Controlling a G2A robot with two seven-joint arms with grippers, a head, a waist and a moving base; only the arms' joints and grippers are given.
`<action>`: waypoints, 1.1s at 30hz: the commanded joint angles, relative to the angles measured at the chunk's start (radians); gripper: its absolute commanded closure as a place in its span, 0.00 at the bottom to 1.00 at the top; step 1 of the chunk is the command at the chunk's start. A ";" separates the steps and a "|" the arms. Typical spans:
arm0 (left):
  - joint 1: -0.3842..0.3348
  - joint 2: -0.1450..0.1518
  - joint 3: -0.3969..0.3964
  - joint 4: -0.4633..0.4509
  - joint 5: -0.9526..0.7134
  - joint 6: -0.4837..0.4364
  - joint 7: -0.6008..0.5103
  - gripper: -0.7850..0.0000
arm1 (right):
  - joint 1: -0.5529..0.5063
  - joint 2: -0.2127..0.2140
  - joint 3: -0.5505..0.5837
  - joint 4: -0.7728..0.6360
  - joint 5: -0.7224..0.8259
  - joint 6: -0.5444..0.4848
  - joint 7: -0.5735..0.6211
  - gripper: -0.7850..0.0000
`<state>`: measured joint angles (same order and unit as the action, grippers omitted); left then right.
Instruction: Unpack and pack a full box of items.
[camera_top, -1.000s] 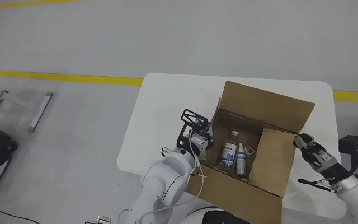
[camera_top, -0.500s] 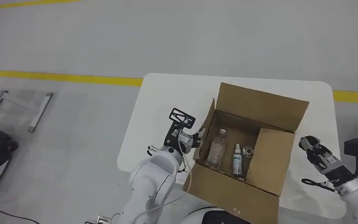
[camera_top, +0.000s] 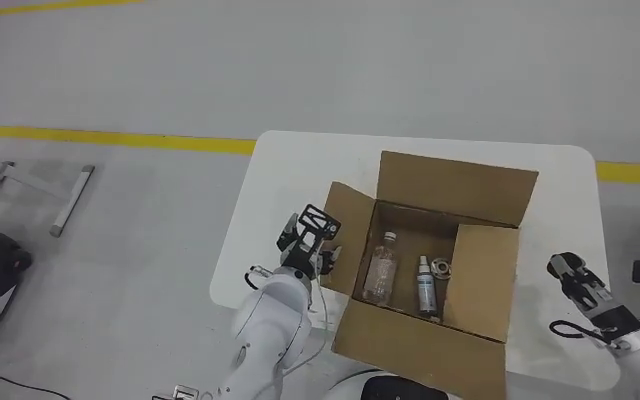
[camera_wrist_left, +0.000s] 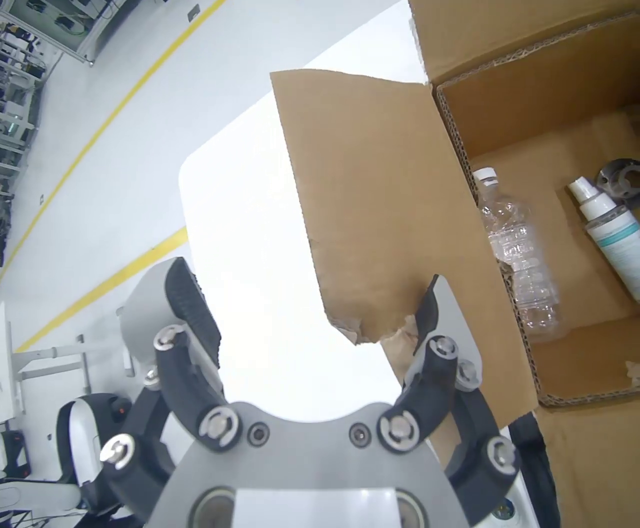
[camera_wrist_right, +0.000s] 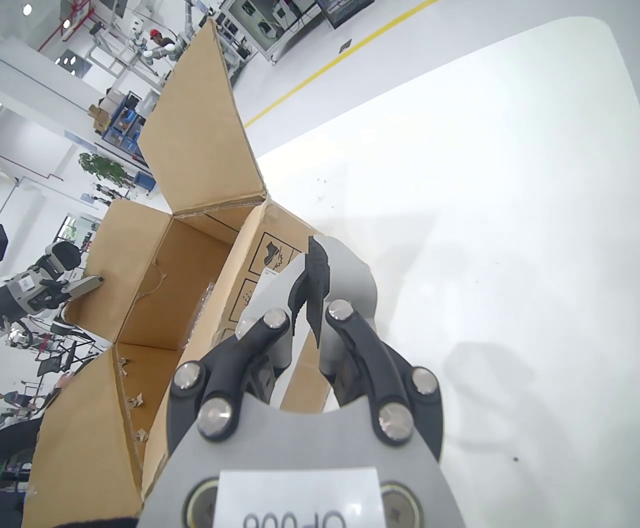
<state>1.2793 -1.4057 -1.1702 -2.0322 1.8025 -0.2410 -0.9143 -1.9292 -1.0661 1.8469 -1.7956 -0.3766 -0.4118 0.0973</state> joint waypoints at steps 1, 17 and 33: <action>0.006 0.001 -0.004 0.002 0.005 0.001 -0.001 0.00 | 0.013 -0.002 -0.015 0.002 0.002 0.004 0.010 1.00; 0.068 0.008 -0.042 -0.076 -0.063 -0.025 0.100 0.00 | 0.130 -0.014 -0.147 0.032 -0.069 0.022 0.062 1.00; -0.023 -0.005 0.171 -0.221 -0.137 -0.153 0.118 0.00 | 0.147 -0.021 -0.149 0.043 -0.097 0.029 0.037 1.00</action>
<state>1.2647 -1.4085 -1.0227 -2.2528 1.6784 -0.3823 -0.8001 -1.7763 -1.0872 1.6919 -1.7517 -0.4790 -0.3802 0.1351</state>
